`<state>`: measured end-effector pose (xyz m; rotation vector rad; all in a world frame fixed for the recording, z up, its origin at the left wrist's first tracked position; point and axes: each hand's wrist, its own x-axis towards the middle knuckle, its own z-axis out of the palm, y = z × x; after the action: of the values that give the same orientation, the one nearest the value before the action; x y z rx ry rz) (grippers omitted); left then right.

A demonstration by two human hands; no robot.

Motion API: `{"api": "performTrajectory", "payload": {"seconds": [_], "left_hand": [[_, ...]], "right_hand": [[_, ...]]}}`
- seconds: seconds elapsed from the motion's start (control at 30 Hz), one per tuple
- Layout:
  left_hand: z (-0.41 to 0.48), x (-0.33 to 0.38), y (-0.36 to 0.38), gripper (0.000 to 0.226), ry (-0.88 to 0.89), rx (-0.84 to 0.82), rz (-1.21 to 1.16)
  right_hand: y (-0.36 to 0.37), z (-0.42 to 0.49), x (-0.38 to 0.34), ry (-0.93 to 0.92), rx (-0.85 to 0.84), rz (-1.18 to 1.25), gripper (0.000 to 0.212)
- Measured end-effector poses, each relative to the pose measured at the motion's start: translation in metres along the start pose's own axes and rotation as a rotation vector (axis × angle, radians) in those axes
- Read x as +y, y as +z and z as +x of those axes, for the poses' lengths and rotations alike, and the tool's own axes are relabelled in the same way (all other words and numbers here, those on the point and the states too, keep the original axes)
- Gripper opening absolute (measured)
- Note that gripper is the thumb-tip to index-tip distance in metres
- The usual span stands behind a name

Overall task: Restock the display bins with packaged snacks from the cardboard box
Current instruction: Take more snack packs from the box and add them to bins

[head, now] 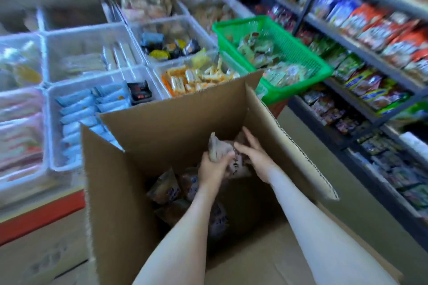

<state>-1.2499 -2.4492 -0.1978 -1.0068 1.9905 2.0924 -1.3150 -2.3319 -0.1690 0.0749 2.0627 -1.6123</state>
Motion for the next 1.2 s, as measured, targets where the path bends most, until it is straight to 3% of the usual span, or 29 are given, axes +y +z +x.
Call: {"api": "performTrajectory", "payload": {"seconds": [0.17, 0.33, 0.53, 0.7, 0.77, 0.87, 1.07, 1.2], "left_hand": [[-0.069, 0.052, -0.023, 0.062, 0.099, -0.036, -0.213], [-0.135, 0.084, -0.061, 0.061, 0.184, -0.069, -0.272], [-0.186, 0.109, -0.137, 0.047, 0.506, 0.249, -0.029], [-0.186, 0.112, -0.222, 0.048, 0.572, 0.481, 0.060], [-0.180, 0.112, -0.265, 0.049, 0.562, 0.565, 0.052], [-0.161, 0.101, -0.352, 0.049, 0.511, 0.655, -0.044], [-0.122, 0.080, -0.538, 0.047, 0.374, 0.848, -0.189], [-0.096, 0.055, -0.618, 0.042, 0.296, 0.829, -0.250]], "right_hand": [[0.001, -0.073, -0.056, -0.038, 0.214, 0.181, 0.032], [0.009, -0.132, -0.088, -0.234, 0.367, 0.093, 0.019], [0.069, -0.180, -0.129, -0.423, 0.389, 0.088, 0.019], [0.144, -0.191, -0.159, -0.530, 0.414, 0.140, 0.019], [0.186, -0.191, -0.171, -0.570, 0.376, 0.152, 0.019], [0.265, -0.181, -0.188, -0.564, 0.173, 0.132, 0.017], [0.444, -0.150, -0.196, -0.312, -0.322, 0.027, 0.015], [0.549, -0.135, -0.197, -0.297, -0.272, 0.091, 0.018]]}}
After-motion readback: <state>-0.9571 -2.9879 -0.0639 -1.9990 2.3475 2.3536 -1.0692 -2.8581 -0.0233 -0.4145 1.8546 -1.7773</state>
